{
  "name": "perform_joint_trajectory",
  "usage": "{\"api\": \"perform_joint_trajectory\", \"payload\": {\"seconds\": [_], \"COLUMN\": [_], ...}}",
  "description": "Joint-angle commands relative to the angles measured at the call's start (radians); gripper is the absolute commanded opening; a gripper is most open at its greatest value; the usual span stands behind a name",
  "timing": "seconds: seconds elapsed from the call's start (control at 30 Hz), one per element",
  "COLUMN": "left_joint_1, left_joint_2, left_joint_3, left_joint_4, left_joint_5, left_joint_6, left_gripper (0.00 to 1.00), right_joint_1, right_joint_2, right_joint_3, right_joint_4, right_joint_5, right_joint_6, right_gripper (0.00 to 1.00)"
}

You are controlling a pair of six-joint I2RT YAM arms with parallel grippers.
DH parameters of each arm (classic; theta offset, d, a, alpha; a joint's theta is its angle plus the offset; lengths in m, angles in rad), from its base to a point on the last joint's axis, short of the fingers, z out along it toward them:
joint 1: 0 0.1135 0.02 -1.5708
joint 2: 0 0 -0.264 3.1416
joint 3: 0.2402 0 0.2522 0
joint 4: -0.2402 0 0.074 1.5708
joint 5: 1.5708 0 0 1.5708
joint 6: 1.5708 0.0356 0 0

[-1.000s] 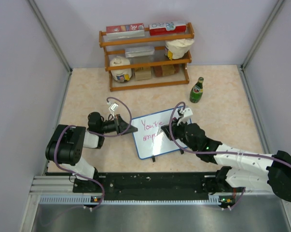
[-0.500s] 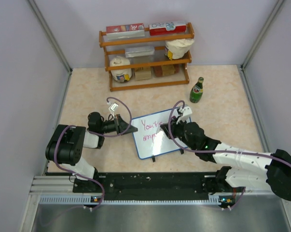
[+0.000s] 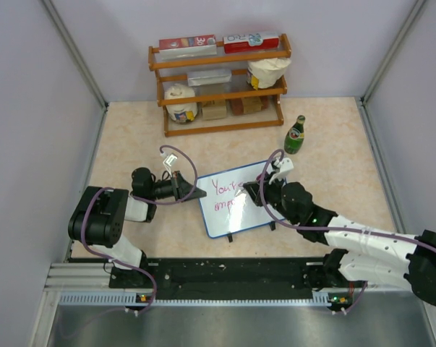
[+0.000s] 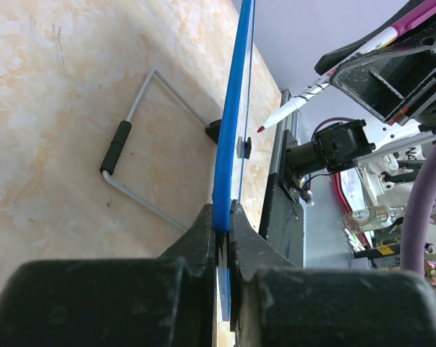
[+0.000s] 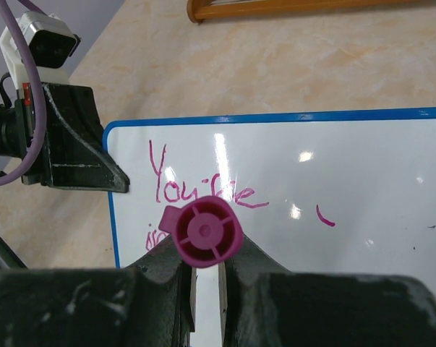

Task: Write a sentence on the whiteboard

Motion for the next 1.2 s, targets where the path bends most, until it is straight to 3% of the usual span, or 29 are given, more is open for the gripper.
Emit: {"api": "perform_joint_trajectory", "payload": {"seconds": [0.0, 1.17], "left_joint_1": [0.016, 0.016], "left_joint_2": [0.013, 0.016], "left_joint_3": [-0.005, -0.005], "left_joint_4": [0.047, 0.055], "left_joint_5": [-0.057, -0.057], "left_joint_6": [0.054, 0.052], "left_gripper": [0.00, 0.00], "right_joint_1": [-0.013, -0.042], "right_joint_2": [0.019, 0.007], "right_joint_3": [0.008, -0.084], "right_joint_4": [0.024, 0.025], "right_joint_5": [0.003, -0.054], "right_joint_6": [-0.006, 0.019], "right_gripper": [0.00, 0.00]}}
